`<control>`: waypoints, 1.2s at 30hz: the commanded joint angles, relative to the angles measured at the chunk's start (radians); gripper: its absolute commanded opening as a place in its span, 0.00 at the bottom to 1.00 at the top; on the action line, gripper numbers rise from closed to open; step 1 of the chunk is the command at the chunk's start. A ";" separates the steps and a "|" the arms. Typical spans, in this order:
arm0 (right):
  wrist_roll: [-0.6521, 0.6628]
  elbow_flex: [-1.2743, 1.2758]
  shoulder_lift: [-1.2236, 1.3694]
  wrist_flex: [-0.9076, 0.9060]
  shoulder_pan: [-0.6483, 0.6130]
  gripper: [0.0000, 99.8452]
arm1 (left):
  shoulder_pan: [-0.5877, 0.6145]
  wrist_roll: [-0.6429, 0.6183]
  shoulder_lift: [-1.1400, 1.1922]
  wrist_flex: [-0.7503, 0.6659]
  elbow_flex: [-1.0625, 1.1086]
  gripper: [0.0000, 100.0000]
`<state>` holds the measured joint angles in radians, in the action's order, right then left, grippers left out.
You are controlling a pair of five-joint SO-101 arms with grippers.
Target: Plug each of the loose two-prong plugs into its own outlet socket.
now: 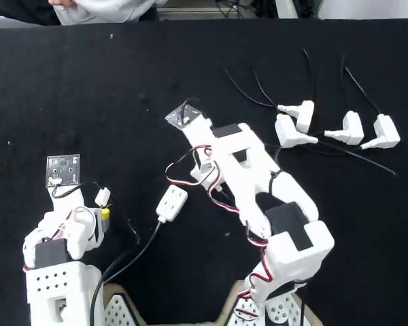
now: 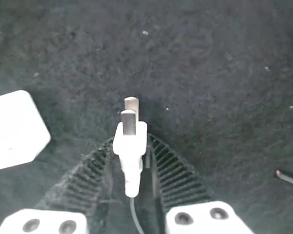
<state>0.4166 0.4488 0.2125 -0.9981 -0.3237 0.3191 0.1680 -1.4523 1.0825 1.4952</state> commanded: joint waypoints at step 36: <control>0.032 0.099 -0.211 -0.015 0.025 0.11 | 0.012 0.014 -0.011 0.003 -0.041 0.23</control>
<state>0.4365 0.5393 0.0315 -1.0717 -0.3115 0.3237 0.1680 -1.4523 1.0825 1.4952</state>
